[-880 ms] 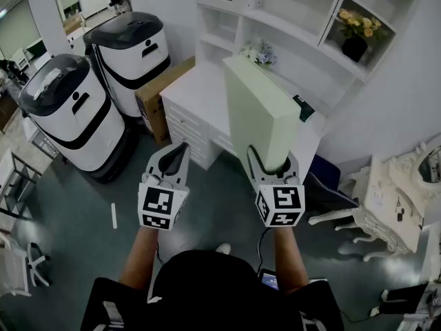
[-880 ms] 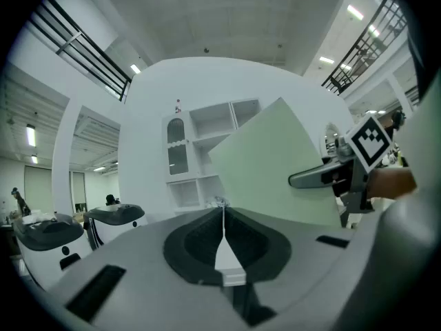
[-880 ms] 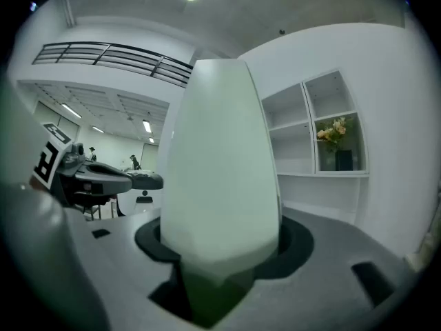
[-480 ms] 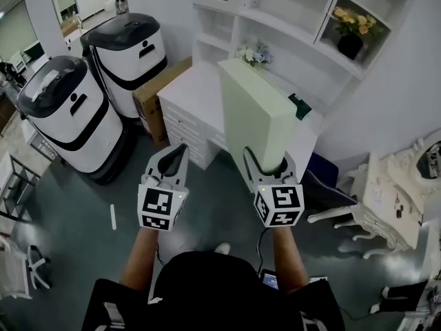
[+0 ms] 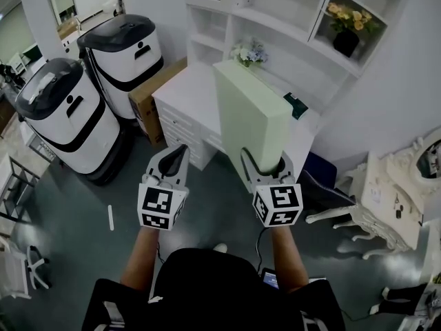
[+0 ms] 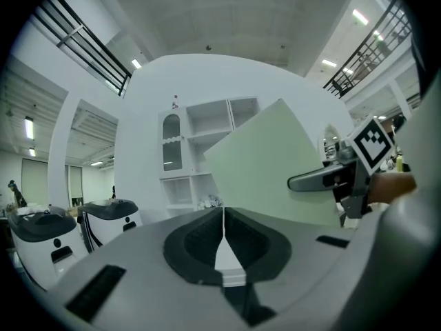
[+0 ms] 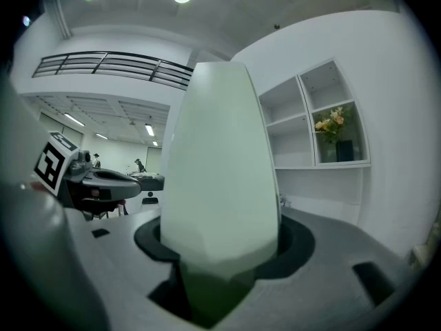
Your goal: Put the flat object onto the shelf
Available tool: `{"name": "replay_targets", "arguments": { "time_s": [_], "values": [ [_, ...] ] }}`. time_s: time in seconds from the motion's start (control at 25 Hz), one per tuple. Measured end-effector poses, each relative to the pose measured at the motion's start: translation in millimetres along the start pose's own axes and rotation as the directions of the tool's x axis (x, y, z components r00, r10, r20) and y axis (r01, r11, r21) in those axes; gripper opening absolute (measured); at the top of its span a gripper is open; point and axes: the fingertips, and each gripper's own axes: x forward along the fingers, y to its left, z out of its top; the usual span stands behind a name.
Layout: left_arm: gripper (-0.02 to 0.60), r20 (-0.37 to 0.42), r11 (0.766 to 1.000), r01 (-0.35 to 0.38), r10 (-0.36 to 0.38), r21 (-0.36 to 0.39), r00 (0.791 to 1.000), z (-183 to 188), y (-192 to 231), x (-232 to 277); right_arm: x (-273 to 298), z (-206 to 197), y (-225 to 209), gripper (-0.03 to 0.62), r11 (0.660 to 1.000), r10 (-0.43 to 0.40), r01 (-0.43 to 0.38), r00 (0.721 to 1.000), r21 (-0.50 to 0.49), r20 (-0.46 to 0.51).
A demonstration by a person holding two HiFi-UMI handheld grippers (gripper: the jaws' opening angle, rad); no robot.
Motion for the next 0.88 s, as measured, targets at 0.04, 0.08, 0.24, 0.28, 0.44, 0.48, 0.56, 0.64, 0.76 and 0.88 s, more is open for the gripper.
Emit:
{"name": "replay_targets", "arguments": {
  "time_s": [0.04, 0.08, 0.24, 0.28, 0.44, 0.48, 0.56, 0.64, 0.76, 0.88],
  "values": [
    [0.009, 0.001, 1.0, -0.001, 0.001, 0.001, 1.0, 0, -3, 3, 0, -1, -3, 0.262, 1.0, 0.003, -0.003, 1.0, -0.001, 0.002],
    [0.009, 0.002, 1.0, -0.003, 0.003, 0.001, 1.0, 0, -6, 5, 0, -2, -7, 0.262, 1.0, 0.005, -0.005, 1.0, -0.004, 0.003],
    [0.009, 0.001, 1.0, -0.01, 0.01, -0.001, 1.0, -3, -17, 18, 0, -7, -23, 0.264, 1.0, 0.015, -0.015, 1.0, -0.009, 0.003],
    [0.009, 0.001, 1.0, -0.011, 0.011, 0.0, 1.0, -3, -20, 21, -1, -9, -26, 0.264, 1.0, 0.017, -0.017, 1.0, -0.009, 0.002],
    [0.009, 0.006, 1.0, -0.018, 0.018, 0.015, 1.0, -6, -32, 30, -2, -17, -36, 0.265, 0.999, 0.034, -0.034, 0.999, -0.021, -0.005],
    [0.009, 0.003, 1.0, -0.019, 0.019, 0.02, 1.0, -7, -34, 32, -1, -18, -37, 0.265, 0.999, 0.038, -0.038, 0.999, -0.023, -0.007],
    [0.009, -0.003, 0.999, -0.02, 0.02, 0.026, 1.0, -8, -37, 35, -2, -18, -39, 0.265, 0.999, 0.047, -0.048, 0.999, -0.022, -0.005],
    [0.009, -0.003, 0.999, -0.027, 0.027, 0.026, 1.0, -6, -37, 38, 1, -16, -42, 0.265, 0.998, 0.056, -0.056, 0.998, -0.018, 0.001],
    [0.009, -0.005, 0.999, -0.026, 0.026, 0.018, 1.0, -4, -38, 46, 7, -15, -46, 0.267, 0.998, 0.061, -0.061, 0.998, -0.013, 0.008],
    [0.009, -0.007, 0.999, -0.025, 0.025, 0.022, 1.0, -7, -35, 54, 16, -16, -48, 0.267, 0.998, 0.07, -0.07, 0.998, -0.01, 0.007]
  ]
}}
